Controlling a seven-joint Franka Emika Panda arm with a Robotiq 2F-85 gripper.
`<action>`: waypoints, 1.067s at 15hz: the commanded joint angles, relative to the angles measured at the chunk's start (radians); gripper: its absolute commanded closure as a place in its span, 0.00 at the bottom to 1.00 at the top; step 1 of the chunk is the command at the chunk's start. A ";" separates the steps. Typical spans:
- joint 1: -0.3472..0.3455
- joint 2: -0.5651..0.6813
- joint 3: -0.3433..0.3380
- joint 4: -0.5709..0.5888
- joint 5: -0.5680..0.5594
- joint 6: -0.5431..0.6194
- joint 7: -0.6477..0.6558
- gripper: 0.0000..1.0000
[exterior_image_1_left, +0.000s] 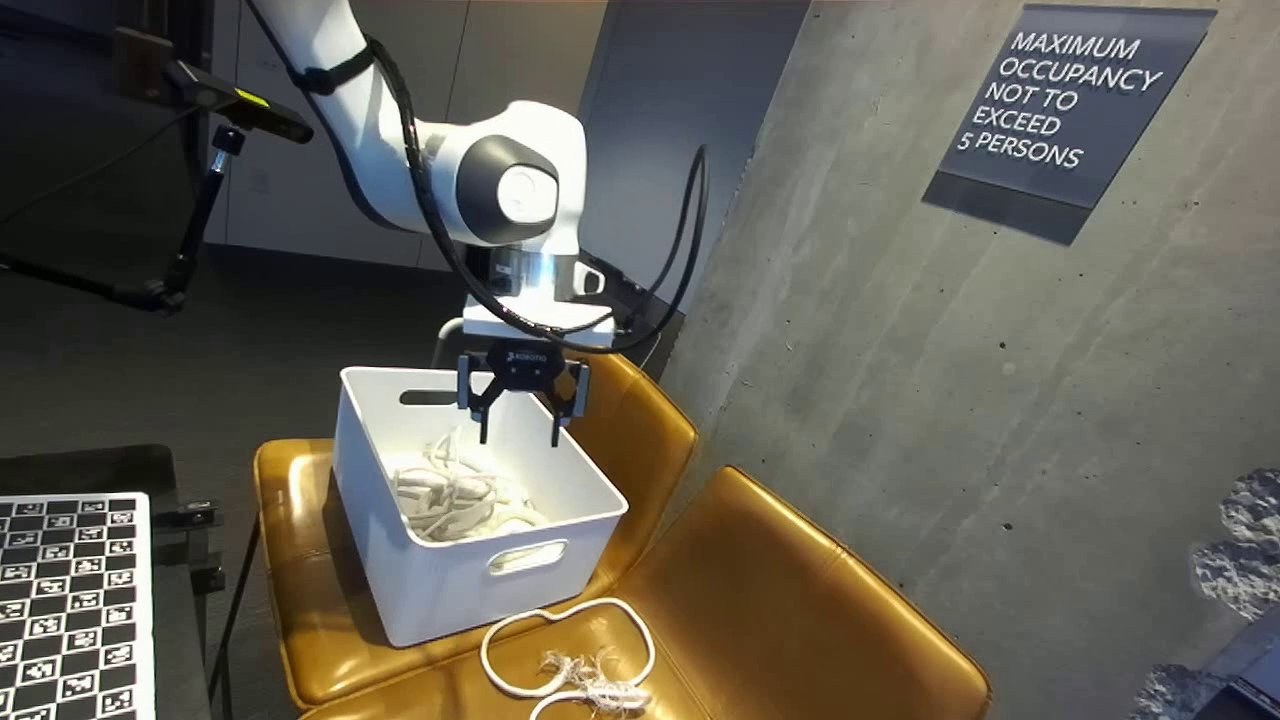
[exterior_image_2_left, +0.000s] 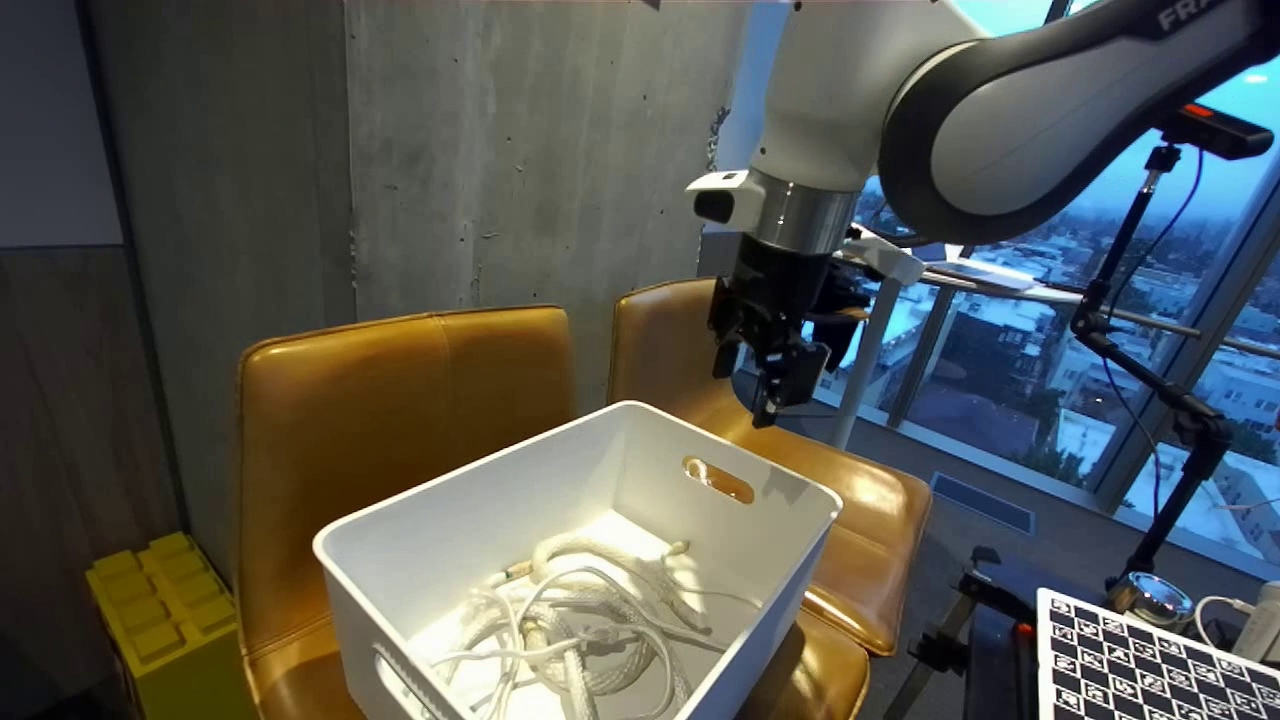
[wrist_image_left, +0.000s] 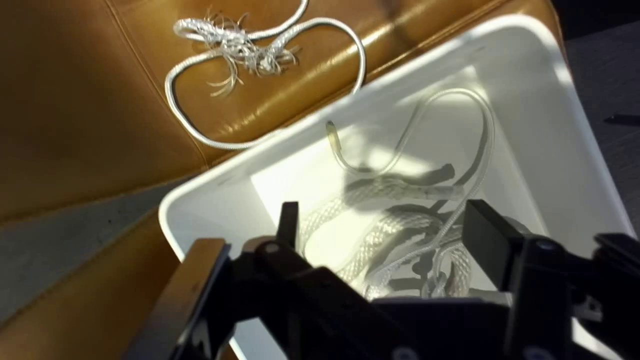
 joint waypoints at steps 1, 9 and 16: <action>-0.093 -0.015 -0.024 -0.011 0.102 0.038 -0.110 0.00; -0.235 0.117 -0.067 0.063 0.237 0.215 -0.209 0.00; -0.243 0.328 -0.062 0.186 0.181 0.344 -0.226 0.00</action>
